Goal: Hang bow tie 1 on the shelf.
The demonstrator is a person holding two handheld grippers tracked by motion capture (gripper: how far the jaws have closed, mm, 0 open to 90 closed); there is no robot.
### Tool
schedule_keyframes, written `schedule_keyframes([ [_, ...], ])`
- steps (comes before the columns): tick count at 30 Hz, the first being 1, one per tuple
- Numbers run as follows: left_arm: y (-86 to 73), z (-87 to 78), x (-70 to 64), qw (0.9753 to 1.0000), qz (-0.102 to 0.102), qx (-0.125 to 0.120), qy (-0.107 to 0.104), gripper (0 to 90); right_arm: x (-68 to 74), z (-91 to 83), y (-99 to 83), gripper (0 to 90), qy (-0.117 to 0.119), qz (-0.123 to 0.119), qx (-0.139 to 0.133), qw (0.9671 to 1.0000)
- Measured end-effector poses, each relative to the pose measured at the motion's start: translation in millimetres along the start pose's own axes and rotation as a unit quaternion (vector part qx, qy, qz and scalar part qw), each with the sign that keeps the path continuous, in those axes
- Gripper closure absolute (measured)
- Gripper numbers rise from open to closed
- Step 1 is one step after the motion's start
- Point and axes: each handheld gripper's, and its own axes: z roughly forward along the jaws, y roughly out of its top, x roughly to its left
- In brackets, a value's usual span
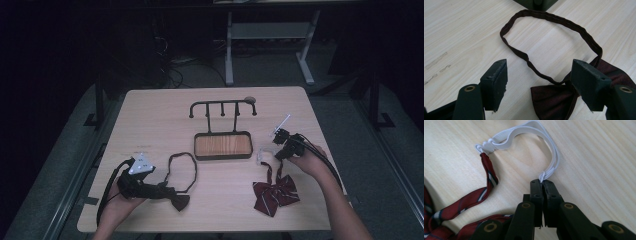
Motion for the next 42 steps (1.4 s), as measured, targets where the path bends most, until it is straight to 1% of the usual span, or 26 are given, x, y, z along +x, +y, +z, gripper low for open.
schedule_keyframes([
  [1, 0.1, 0.0, 0.0, 1.0000, 0.001, 0.000, 0.000, 30.5, 0.9, -2.6, -0.9, 87.2, 0.007, -0.006, -0.003, 1.0000],
  [4, 0.3, -0.8, 0.2, 1.0000, 0.002, -0.001, 0.001, 30.5, 3.0, -5.6, -1.7, 87.2, 0.011, -0.009, -0.007, 0.9999],
  [5, 0.2, -0.9, 0.2, 1.0000, 0.001, -0.002, 0.001, 30.5, 5.1, -8.5, -2.8, 87.2, 0.017, -0.009, -0.012, 0.9997],
  [8, 0.2, -1.2, 0.4, 1.0000, 0.001, -0.001, 0.001, 30.5, 7.5, -11.3, -3.7, 87.2, 0.021, -0.012, -0.017, 0.9996],
  [9, 0.2, -1.1, 0.4, 1.0000, 0.001, 0.001, 0.000, 30.5, 9.7, -14.0, -4.3, 87.2, 0.022, -0.018, -0.018, 0.9994],
  [10, 0.2, -1.1, 0.4, 1.0000, 0.001, 0.001, 0.000, 30.5, 9.7, -14.0, -4.3, 87.2, 0.022, -0.018, -0.018, 0.9994],
  [11, 0.1, -1.0, 0.1, 1.0000, 0.000, 0.000, 0.000, 30.5, 12.5, -17.4, -4.9, 87.2, 0.027, -0.025, -0.022, 0.9991],
  [12, 0.1, -0.8, 0.0, 1.0000, 0.000, -0.001, 0.000, 30.5, 12.5, -17.4, -4.9, 87.2, 0.027, -0.025, -0.022, 0.9991],
  [13, 0.1, -0.8, 0.1, 1.0000, 0.001, -0.002, 0.001, 30.5, 15.1, -21.3, -5.6, 87.2, 0.039, -0.033, -0.029, 0.9982],
  [15, 0.1, -1.1, 0.1, 1.0000, 0.000, -0.003, 0.001, 30.5, 18.3, -25.6, -6.0, 87.2, 0.045, -0.040, -0.037, 0.9975],
  [18, 0.1, -1.2, -0.1, 1.0000, 0.001, -0.003, 0.001, 30.5, 20.8, -29.5, -6.8, 87.2, 0.046, -0.045, -0.042, 0.9971],
  [19, 0.1, -1.3, -0.1, 1.0000, 0.001, -0.003, 0.001, 30.5, 23.1, -32.8, -7.7, 87.1, 0.050, -0.049, -0.048, 0.9964],
  [21, 0.1, -1.3, -0.1, 1.0000, 0.002, -0.002, 0.001, 30.5, 25.2, -35.6, -8.3, 87.1, 0.055, -0.050, -0.048, 0.9961],
  [24, 0.0, -1.3, -0.1, 1.0000, 0.000, -0.003, 0.001, 30.5, 26.5, -38.7, -8.6, 87.0, 0.056, -0.056, -0.049, 0.9957],
  [25, 0.0, -1.4, 0.1, 1.0000, 0.001, -0.001, 0.002, 30.5, 27.5, -42.2, -8.9, 87.0, 0.059, -0.064, -0.050, 0.9950],
  [33, -0.2, -0.4, -0.6, 1.0000, -0.001, 0.000, 0.000, 30.5, 31.2, -54.6, -8.0, 87.0, 0.059, -0.073, -0.052, 0.9943],
  [34, -0.1, -0.5, -0.7, 1.0000, -0.001, 0.000, 0.000, 30.5, 31.9, -56.1, -7.5, 87.0, 0.057, -0.077, -0.051, 0.9941],
  [39, 0.4, -0.2, -1.6, 1.0000, 0.004, 0.003, 0.002, 30.5, 35.6, -65.1, -5.4, 87.0, 0.058, -0.084, -0.054, 0.9933],
  [42, 0.4, 0.3, -1.8, 1.0000, 0.004, 0.003, 0.002, 30.5, 37.1, -68.2, -5.0, 87.0, 0.058, -0.086, -0.056, 0.9930],
])
